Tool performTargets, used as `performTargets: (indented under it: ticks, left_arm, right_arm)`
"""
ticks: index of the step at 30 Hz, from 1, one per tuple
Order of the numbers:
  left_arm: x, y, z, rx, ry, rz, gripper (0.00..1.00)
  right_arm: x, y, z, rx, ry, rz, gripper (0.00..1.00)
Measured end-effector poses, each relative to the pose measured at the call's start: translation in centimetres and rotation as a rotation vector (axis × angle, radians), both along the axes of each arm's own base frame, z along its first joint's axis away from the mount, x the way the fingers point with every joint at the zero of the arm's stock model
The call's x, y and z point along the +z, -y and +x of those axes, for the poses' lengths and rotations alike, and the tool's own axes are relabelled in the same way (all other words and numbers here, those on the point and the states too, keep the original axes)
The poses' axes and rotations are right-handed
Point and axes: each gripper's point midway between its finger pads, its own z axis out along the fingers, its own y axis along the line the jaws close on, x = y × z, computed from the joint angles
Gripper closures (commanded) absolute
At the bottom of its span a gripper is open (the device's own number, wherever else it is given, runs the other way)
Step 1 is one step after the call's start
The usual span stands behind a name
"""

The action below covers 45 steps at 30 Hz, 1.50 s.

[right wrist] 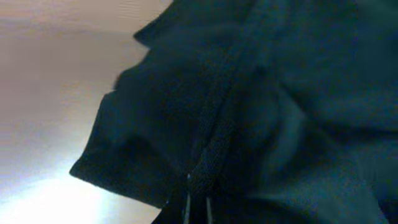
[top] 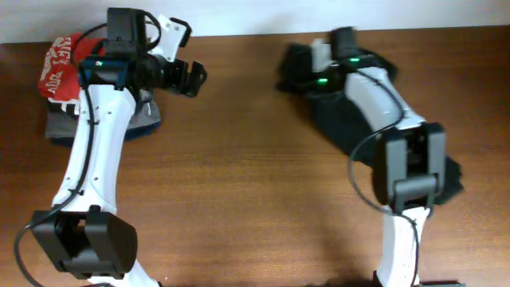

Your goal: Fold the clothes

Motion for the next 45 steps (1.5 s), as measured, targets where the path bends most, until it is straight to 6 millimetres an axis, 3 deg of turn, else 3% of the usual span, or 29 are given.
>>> performTargets:
  ticks: [3,5,8,10,15,16,20,25,27,30,36,40,45]
  left_arm:
    - [-0.1,-1.4,0.2,0.032,-0.001,0.008,0.01]
    - [-0.1,-2.3,0.3,0.051,-0.001,0.009,0.01]
    - [-0.1,-3.6,0.5,0.079,-0.002,0.011,0.01]
    - [-0.1,-4.8,0.6,0.103,-0.002,0.011,0.01]
    - [-0.1,-7.2,0.7,0.153,-0.002,0.014,0.01]
    - [-0.1,-7.3,0.7,0.156,-0.001,0.013,0.01]
    - [-0.1,-6.3,0.5,0.118,-0.002,0.006,0.01]
    - [-0.1,-0.7,-0.3,-0.037,0.001,0.011,0.01]
    - [-0.1,3.9,-1.3,-0.151,0.006,0.014,0.01]
    - [-0.2,9.9,-3.4,-0.298,0.010,0.023,0.01]
    - [-0.8,19.3,-7.2,-0.496,0.015,0.009,0.01]
    - [-4.0,24.2,-7.6,-0.514,-0.043,-0.032,0.01]
    - [-11.6,29.5,-8.9,-0.517,-0.177,-0.032,0.01]
  right_arm:
    - [0.9,-5.0,-1.6,0.100,-0.007,0.039,0.96]
    - [1.4,-7.5,-2.7,0.152,-0.016,0.057,0.86]
    - [2.1,-10.0,-4.6,0.204,-0.055,0.063,0.50]
    - [2.6,-10.7,-5.4,0.223,-0.076,0.062,0.37]
    - [5.2,-9.9,-6.6,0.214,-0.144,0.058,0.18]
    - [5.8,-9.2,-6.9,0.201,-0.167,0.053,0.01]
    - [9.5,-5.1,-6.7,0.116,-0.192,0.059,0.01]
    - [13.8,2.8,-6.8,-0.013,-0.207,0.077,0.02]
    - [15.2,8.2,-7.2,-0.108,-0.224,0.101,0.06]
    - [15.2,13.9,-8.2,-0.227,-0.275,0.126,0.08]
    - [14.8,22.4,-9.7,-0.418,-0.304,0.131,0.07]
    - [14.6,25.4,-10.3,-0.486,-0.305,0.104,0.07]
    - [14.4,27.7,-11.0,-0.540,-0.308,0.085,0.07]
